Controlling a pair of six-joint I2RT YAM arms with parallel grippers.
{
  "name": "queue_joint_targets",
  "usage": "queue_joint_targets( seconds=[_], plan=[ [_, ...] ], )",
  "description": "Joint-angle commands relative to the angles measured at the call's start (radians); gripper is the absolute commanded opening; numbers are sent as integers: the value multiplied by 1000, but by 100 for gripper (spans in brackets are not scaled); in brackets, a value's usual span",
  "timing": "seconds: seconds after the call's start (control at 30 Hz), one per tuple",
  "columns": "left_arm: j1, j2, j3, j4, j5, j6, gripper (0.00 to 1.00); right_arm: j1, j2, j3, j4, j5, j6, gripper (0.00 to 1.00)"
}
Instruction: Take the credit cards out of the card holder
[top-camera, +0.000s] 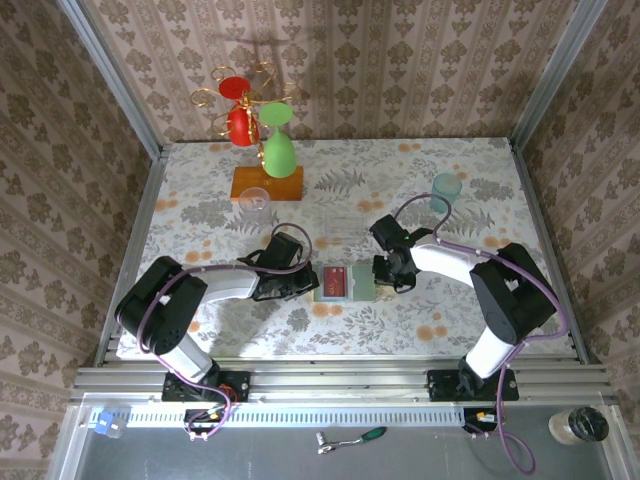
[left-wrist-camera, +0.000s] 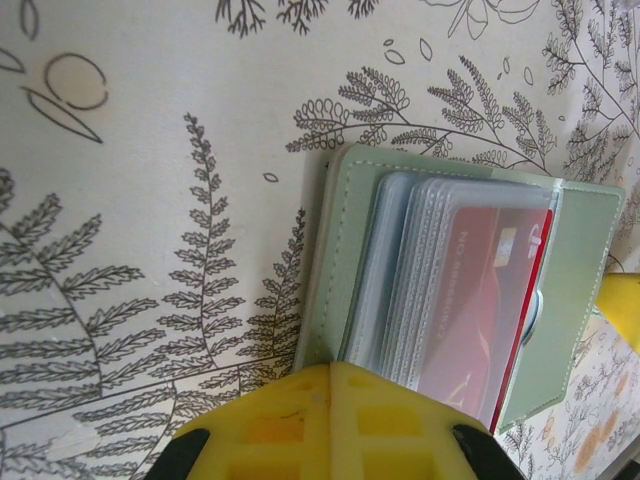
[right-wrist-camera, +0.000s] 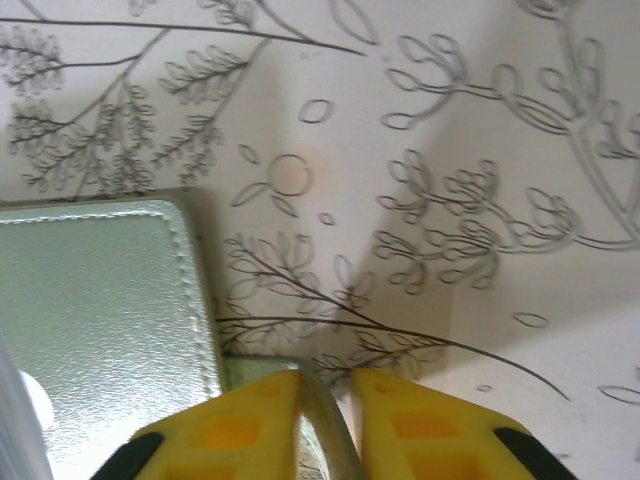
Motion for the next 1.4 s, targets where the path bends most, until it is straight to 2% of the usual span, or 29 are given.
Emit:
queue_joint_targets(
  seconds=[0.0,0.53,0.77,0.97,1.37],
  plan=[
    [-10,36,1,-104,-31,4,0,-20,-37,-18,-70,67,-17,27],
    [-17,32,15,-113,-28,4,0,-55,-22,-59,-58,63,-37,42],
    [-17,21,17,-128,-35,12,0,-57,-5,-60,-57,68,-38,41],
    [-20,-15,20,-79,-8,8,0,-57,-69,-18,-98,53,-44,40],
    [-16,-87,75,-171,-34,41,2,-55,-158,51,-148,-10,-46,40]
  ],
)
